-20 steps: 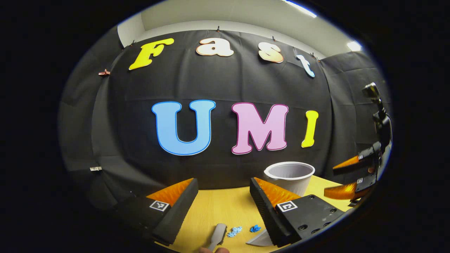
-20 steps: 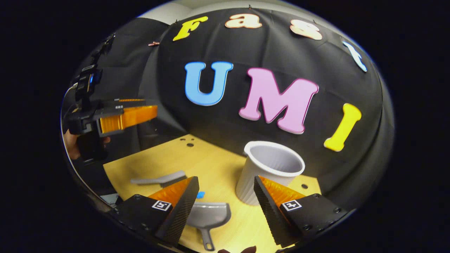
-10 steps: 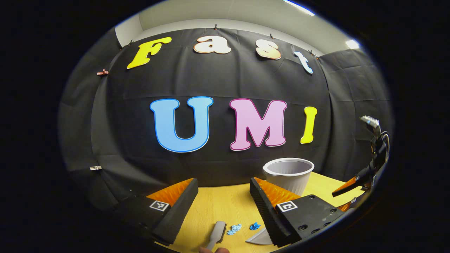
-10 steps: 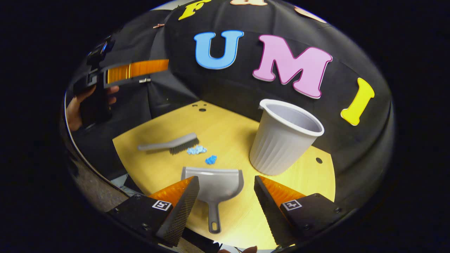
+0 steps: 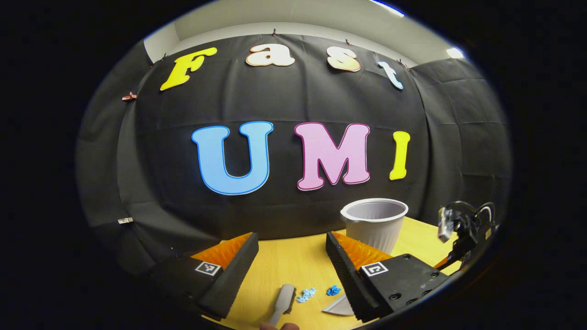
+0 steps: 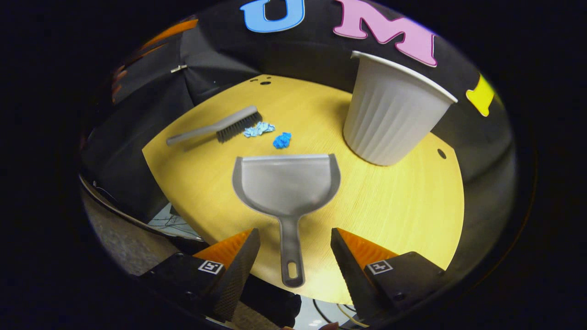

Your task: Pick up the small broom and dustpan from the desktop, sweep the trash into the dustpan with the broom, and then empty the trash into the garbage bin.

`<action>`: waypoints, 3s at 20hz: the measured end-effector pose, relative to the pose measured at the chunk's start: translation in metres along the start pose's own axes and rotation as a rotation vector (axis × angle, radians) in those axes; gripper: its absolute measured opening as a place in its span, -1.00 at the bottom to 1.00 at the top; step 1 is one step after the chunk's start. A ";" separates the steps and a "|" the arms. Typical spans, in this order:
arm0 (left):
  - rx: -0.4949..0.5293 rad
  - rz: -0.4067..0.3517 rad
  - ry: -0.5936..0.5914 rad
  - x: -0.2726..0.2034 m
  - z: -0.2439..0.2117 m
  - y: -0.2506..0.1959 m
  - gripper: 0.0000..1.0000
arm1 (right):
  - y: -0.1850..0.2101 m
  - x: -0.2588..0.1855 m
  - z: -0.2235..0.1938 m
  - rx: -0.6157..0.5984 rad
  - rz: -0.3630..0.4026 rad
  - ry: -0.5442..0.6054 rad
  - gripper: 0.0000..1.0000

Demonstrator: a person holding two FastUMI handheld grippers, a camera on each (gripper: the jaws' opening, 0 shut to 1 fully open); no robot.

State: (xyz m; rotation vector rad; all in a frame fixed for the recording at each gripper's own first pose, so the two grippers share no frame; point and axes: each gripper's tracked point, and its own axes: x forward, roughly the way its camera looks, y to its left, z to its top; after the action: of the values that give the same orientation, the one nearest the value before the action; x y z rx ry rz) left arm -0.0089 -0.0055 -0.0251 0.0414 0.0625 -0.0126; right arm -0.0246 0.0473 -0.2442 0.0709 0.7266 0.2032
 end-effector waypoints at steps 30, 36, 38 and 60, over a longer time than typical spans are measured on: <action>-0.053 0.026 0.260 0.008 -0.102 0.032 0.92 | 0.002 0.098 -0.023 0.000 0.045 0.312 -0.20; -0.047 -0.032 0.435 0.012 -0.152 0.025 0.93 | 0.001 0.098 -0.021 -0.060 0.070 0.314 -0.25; -0.050 -0.061 0.531 0.013 -0.180 0.019 0.92 | 0.002 0.101 -0.021 -0.096 0.083 0.294 -0.28; 0.113 -0.146 1.168 0.018 -0.363 0.028 0.15 | 0.000 0.101 -0.020 -0.202 0.175 0.356 -0.29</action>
State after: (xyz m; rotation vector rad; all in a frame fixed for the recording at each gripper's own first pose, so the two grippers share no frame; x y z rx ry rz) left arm -0.0134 0.0377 -0.3872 0.1535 1.2336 -0.1373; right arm 0.0352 0.0686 -0.3247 -0.0972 1.0508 0.4630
